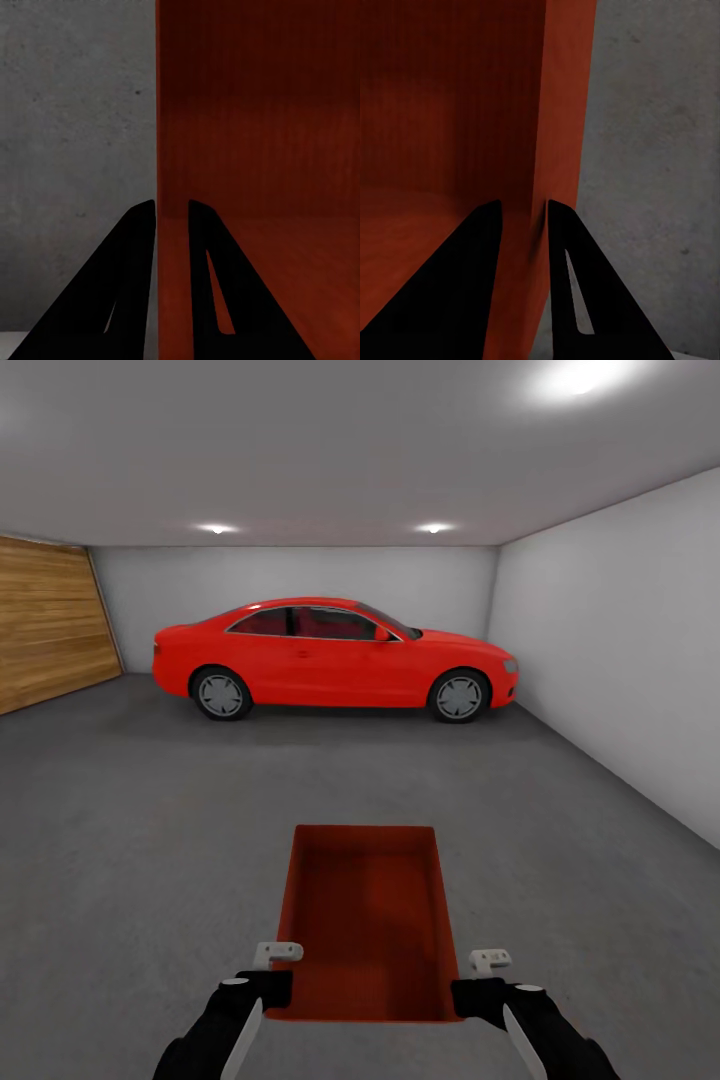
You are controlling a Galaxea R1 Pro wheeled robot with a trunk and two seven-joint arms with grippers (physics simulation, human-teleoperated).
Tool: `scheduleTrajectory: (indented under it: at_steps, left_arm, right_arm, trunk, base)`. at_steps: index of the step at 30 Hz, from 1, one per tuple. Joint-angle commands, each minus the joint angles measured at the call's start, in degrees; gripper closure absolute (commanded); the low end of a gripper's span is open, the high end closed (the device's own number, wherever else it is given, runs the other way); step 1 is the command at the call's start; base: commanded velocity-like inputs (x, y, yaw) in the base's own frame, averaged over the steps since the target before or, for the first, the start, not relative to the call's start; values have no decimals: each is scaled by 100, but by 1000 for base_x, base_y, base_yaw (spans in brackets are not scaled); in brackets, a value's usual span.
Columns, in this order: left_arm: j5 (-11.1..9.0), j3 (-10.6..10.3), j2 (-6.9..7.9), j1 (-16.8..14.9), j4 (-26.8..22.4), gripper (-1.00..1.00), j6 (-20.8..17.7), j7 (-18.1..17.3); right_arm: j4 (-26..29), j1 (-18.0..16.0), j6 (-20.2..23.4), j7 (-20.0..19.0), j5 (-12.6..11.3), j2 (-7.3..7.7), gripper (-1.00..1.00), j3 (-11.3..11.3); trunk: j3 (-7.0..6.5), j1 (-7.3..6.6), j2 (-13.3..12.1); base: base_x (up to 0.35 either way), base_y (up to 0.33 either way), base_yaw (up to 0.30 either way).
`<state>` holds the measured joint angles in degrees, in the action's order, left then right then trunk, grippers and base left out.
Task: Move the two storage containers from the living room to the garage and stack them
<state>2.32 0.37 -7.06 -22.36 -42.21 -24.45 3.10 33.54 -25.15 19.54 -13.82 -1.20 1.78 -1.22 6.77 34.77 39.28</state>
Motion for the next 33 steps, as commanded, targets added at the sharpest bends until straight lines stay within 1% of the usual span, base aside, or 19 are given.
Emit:
scheduleTrajectory:
  at_steps: [1, 12, 16, 27, 33]
  left_arm:
    - [5, 69, -67, -5, -6, 100, -43, 43]
    - [5, 69, -68, -5, -6, 100, -43, 43]
    - [5, 69, -67, -5, -6, 100, -43, 43]
    - [5, 69, -70, -5, -6, 100, -43, 41]
    - [5, 69, -76, -5, -6, 100, -43, 42]
  right_arm:
    - [21, 1, -108, -7, -12, -20, 100, -212]
    - [21, 1, -116, -7, -12, -20, 100, -212]
    - [21, 1, -116, -7, -12, -20, 100, -212]
    - [21, 1, -117, -7, -12, -20, 100, -212]
    - [21, 1, -117, -7, -12, -20, 100, -212]
  trunk:
    - [10, 2, 9]
    - [10, 2, 9]
    - [10, 2, 9]
    - [10, 2, 9]
    - [10, 2, 9]
  base:
    - [0, 1, 0]
    - [8, 0, 0]
    - [231, 0, 0]
    - [311, 0, 0]
    - [85, 0, 0]
